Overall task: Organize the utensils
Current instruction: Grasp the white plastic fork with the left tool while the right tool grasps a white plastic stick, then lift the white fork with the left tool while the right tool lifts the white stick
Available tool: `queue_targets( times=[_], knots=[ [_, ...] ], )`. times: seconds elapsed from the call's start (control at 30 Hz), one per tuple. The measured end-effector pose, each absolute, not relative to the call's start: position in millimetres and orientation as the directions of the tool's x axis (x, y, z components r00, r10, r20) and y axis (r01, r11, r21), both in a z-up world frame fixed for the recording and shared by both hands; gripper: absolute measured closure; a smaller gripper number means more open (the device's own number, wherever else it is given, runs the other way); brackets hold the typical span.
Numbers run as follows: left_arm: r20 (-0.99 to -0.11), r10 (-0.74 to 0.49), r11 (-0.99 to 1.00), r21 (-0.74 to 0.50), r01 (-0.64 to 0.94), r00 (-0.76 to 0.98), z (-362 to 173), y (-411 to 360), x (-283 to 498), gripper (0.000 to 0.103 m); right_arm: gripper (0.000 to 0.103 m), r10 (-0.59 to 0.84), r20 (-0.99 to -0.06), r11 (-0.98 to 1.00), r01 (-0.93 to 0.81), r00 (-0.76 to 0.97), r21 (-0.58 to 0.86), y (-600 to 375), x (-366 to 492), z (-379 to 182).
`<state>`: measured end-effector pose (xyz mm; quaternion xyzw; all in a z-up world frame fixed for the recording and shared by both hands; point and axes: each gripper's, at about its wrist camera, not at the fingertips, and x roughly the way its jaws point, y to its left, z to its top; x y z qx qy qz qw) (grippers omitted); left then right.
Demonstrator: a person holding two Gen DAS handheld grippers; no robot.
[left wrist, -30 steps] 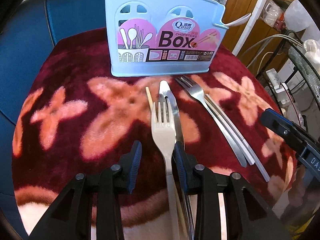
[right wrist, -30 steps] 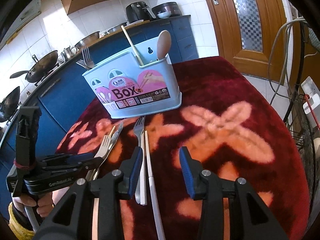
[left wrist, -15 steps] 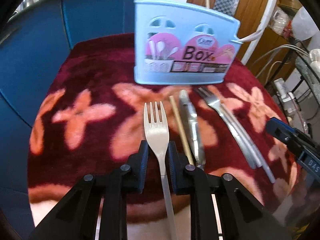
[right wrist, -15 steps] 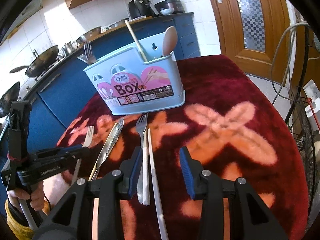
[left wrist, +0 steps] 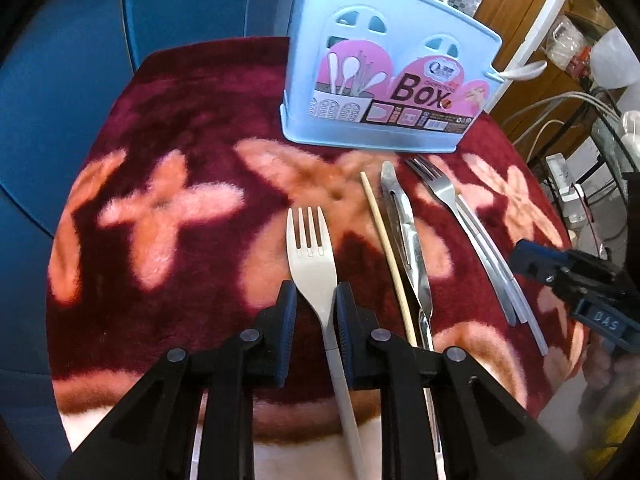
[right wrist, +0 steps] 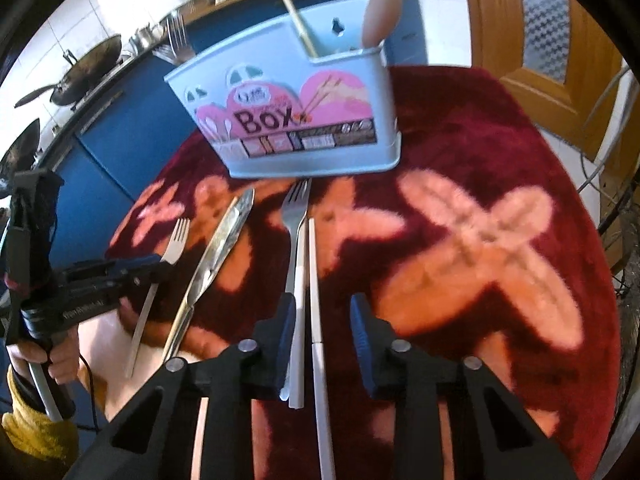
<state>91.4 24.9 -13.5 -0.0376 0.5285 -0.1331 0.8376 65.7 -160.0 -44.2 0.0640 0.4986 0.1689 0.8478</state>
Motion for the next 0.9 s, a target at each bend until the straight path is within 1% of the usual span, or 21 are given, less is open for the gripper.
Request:
queue_targets(
  times=[0.1, 0.13, 0.3, 0.47, 0.73, 0.83, 0.9],
  knots=[
    [-0.876, -0.244, 0.967, -0.188, 0.172, 0.416, -12, 30, 94, 0.082, 0.086, 0.346, -0.842, 0.935, -0.225, 0.413, 0.274, -158, 72, -50],
    [-0.877, -0.239, 0.968, -0.183, 0.170, 0.418, -12, 30, 94, 0.081, 0.087, 0.346, -0.846, 0.935, -0.224, 0.405, 0.275, -158, 74, -50],
    [-0.881, -0.249, 0.966, -0.195, 0.171, 0.402, -18, 32, 100, 0.080, 0.090, 0.335, -0.869, 0.936, -0.234, 0.363, 0.262, -153, 85, -53],
    [-0.879, -0.267, 0.962, -0.218, 0.164, 0.396, -19, 34, 105, 0.080, 0.090, 0.287, -0.897, 0.941, -0.276, 0.335, 0.198, -141, 92, -53],
    [-0.862, -0.339, 0.940, -0.301, 0.158, 0.377, -23, 38, 118, 0.078, 0.090, 0.262, -0.921, 0.936, -0.308, 0.290, 0.169, -131, 109, -57],
    [-0.871, -0.320, 0.946, -0.274, 0.171, 0.372, -23, 31, 118, 0.078, 0.090, 0.260, -0.922, 0.936, -0.308, 0.286, 0.168, -129, 112, -58],
    [-0.884, -0.289, 0.953, -0.231, 0.193, 0.368, -21, 24, 113, 0.078, 0.090, 0.258, -0.922, 0.936, -0.311, 0.287, 0.165, -128, 112, -58]
  ],
)
